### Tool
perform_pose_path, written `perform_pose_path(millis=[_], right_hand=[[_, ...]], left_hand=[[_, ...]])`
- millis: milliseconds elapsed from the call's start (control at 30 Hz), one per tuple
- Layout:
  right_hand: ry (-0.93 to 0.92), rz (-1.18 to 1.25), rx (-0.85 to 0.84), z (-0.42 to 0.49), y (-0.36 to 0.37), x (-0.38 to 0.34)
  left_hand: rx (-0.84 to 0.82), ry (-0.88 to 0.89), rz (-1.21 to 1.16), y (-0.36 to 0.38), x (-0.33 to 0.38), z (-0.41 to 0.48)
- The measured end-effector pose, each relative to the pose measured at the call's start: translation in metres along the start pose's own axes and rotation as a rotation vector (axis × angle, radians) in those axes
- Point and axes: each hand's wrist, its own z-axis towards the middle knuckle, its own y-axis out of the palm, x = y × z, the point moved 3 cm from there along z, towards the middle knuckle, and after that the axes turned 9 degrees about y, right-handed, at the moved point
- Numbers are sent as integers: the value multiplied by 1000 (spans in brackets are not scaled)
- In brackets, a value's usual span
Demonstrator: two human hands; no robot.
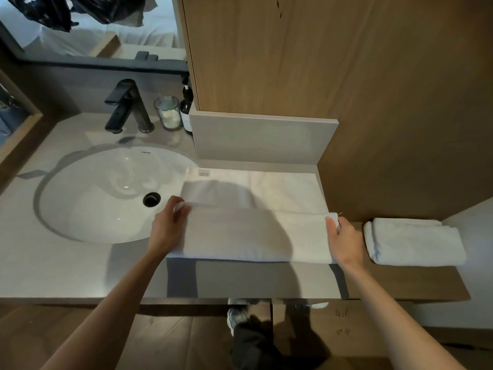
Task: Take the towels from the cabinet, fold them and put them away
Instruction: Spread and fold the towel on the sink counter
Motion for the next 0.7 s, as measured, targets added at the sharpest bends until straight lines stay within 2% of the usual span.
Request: perform_pose_path(millis=[200,300,467,633,700], right_hand=[[-21,-251,64,5,2,0],[1,-228,56,7,4,0],[138,-37,-16,14,-1,0],[131,-108,88,4,-2,-7],[47,-98,169,-6,-7,-14]], left_hand=[[22,0,232,2,7,0],[36,-9,275,1,7,-3],[72,-64,223,-1,-7,-7],[91,-113,248,-2,-8,-8],[118,-86,301,-6,-2,-10]])
